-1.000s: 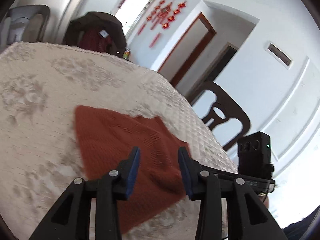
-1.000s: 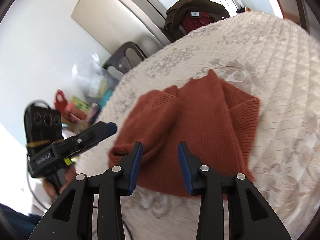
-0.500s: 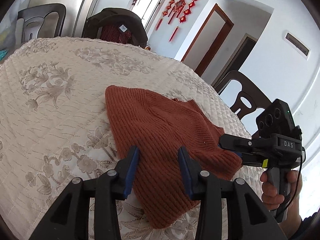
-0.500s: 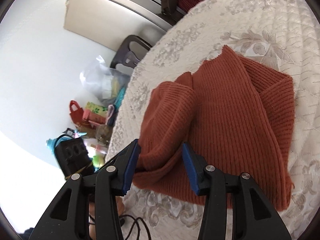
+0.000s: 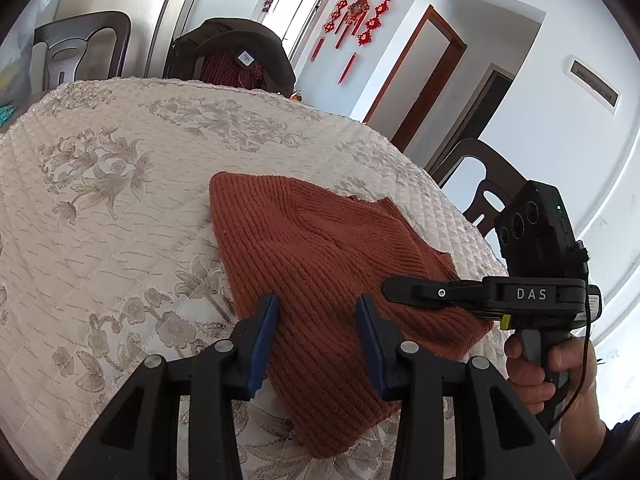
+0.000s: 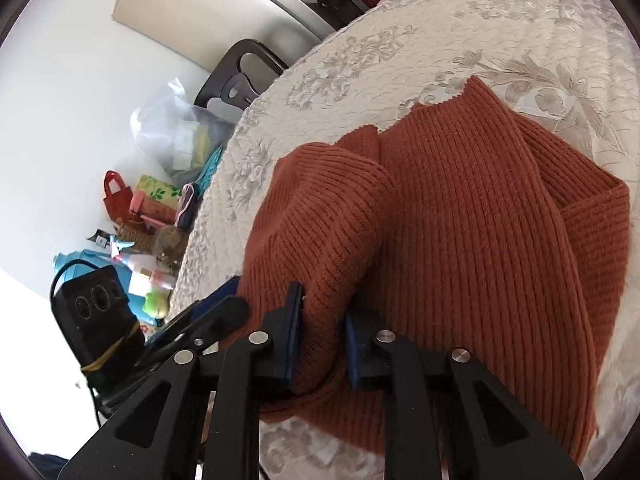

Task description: Fold small clothes

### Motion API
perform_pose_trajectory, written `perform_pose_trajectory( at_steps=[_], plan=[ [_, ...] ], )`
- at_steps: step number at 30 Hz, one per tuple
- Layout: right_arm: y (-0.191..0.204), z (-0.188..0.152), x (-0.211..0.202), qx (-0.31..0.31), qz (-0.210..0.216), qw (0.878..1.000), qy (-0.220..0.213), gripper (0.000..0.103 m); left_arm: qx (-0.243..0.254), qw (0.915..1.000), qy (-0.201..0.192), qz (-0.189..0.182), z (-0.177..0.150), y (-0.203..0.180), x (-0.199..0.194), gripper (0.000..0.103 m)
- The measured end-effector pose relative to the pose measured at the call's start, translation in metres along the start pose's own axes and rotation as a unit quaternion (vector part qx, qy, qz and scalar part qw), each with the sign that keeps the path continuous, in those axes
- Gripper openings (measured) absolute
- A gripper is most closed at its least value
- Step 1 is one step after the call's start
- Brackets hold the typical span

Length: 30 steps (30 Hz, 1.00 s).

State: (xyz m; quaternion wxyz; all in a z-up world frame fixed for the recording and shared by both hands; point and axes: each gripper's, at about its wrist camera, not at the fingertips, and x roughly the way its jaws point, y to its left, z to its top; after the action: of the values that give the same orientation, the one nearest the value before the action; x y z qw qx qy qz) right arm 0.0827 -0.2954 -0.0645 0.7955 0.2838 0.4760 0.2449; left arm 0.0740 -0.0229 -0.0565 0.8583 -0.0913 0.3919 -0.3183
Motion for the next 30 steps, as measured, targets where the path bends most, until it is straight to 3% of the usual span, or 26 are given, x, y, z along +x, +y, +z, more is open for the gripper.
perform_pose_trajectory(
  at_steps=[7,11,16,18,25,30],
  plan=[
    [0.009,0.005,-0.052,-0.040,-0.007,0.997,-0.064,0.013,-0.001,0.9998,-0.018,-0.007,0.021,-0.008,-0.011,0.042],
    [-0.012,0.002,-0.080,-0.033,-0.028,0.995,-0.088,0.013,0.014,0.9997,-0.007,-0.018,0.021,-0.021,-0.001,0.042],
    [-0.047,-0.011,-0.070,0.002,-0.069,0.996,-0.061,0.013,0.027,0.9990,0.025,-0.026,0.008,-0.032,0.018,0.042],
    [-0.057,-0.014,-0.071,0.020,-0.043,0.996,-0.069,0.013,0.032,0.9990,0.025,-0.019,0.006,-0.033,0.019,0.042],
    [-0.040,-0.007,-0.080,-0.024,-0.066,0.995,-0.072,0.013,0.033,0.9992,0.018,-0.014,0.011,-0.035,0.012,0.042],
    [-0.045,-0.014,-0.077,-0.023,-0.077,0.994,-0.068,0.013,0.036,0.9992,0.007,-0.017,0.021,-0.040,0.013,0.042]
  ],
)
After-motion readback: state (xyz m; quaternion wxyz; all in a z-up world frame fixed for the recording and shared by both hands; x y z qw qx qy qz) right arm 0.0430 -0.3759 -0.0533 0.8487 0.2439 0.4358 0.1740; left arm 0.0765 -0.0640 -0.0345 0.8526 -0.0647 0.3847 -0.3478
